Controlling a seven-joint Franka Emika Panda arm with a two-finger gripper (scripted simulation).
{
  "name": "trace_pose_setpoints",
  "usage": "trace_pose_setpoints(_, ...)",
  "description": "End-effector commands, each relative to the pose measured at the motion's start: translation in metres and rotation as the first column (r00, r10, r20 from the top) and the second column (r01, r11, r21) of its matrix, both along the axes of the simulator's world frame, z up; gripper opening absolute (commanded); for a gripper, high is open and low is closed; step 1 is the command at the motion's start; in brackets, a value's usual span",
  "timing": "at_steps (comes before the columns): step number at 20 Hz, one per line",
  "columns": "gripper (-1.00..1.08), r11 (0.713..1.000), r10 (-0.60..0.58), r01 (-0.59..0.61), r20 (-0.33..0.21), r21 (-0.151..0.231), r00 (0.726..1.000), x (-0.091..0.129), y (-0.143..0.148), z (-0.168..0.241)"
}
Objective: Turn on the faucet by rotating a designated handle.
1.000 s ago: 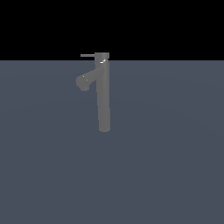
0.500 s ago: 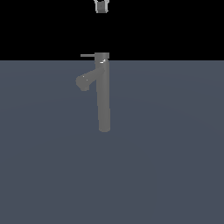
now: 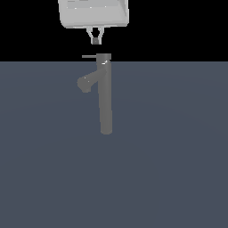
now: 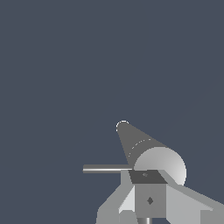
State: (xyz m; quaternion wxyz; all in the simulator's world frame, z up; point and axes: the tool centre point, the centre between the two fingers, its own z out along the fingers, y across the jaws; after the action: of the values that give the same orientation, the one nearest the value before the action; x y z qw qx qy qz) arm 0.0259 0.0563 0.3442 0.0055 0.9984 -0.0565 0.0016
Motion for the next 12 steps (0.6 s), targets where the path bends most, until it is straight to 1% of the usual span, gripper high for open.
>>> trace_pose_setpoints(1,-1.00,1.000,-0.002,0.002,0.000,0.003,1.000,0.011,0.007,-0.013)
trace_pose_setpoints(6,-1.00,1.000,-0.005,0.005,-0.001,0.008,1.000,0.026,0.016,-0.033)
trace_pose_setpoints(12,-1.00,1.000,-0.006,0.006,-0.002,0.011,1.000,0.032,0.020,-0.043)
